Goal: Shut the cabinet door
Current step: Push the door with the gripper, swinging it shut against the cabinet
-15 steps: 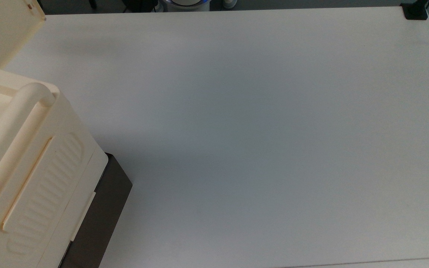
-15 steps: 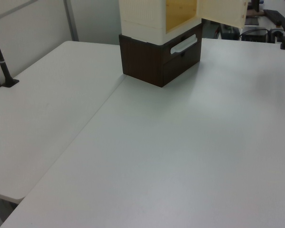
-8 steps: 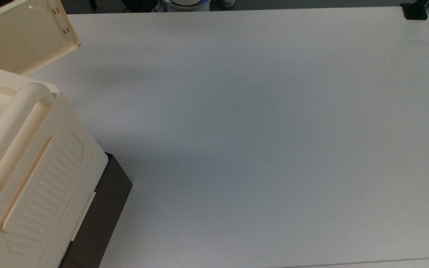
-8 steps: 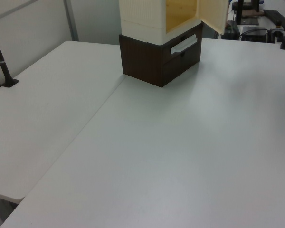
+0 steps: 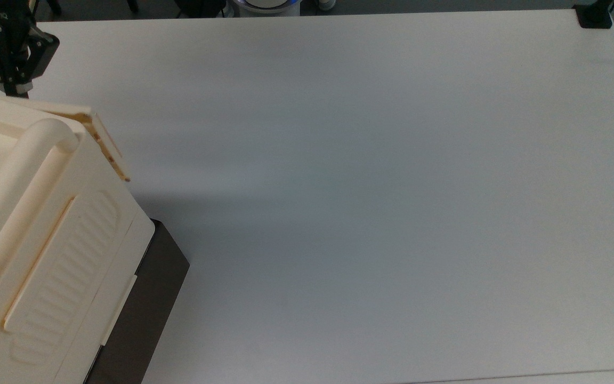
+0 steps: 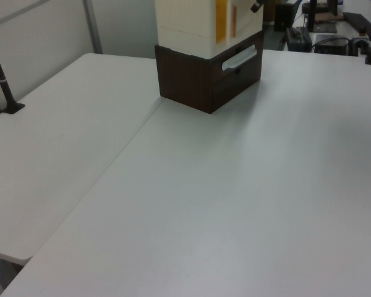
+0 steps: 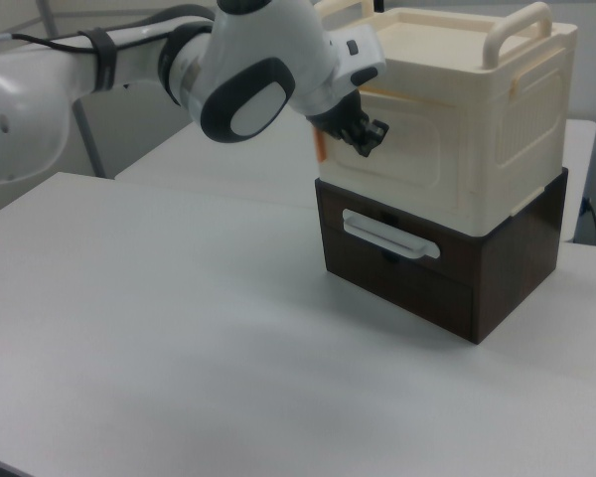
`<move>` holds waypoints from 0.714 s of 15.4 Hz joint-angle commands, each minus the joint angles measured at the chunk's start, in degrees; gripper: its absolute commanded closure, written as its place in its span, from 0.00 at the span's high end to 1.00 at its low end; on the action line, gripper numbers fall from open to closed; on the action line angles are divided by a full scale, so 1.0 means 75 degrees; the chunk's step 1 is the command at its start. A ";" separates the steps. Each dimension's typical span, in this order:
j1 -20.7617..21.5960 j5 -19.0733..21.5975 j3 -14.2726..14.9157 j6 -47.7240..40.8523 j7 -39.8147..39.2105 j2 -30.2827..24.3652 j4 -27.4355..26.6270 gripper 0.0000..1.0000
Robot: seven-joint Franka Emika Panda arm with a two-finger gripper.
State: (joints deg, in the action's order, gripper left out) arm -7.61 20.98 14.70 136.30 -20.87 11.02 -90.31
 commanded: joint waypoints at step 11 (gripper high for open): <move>-0.0005 -0.0488 -0.0097 -0.1984 -0.0662 -0.0309 0.0053 0.00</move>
State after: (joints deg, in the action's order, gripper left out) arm -7.61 20.06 14.10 131.59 -22.07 12.40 -88.86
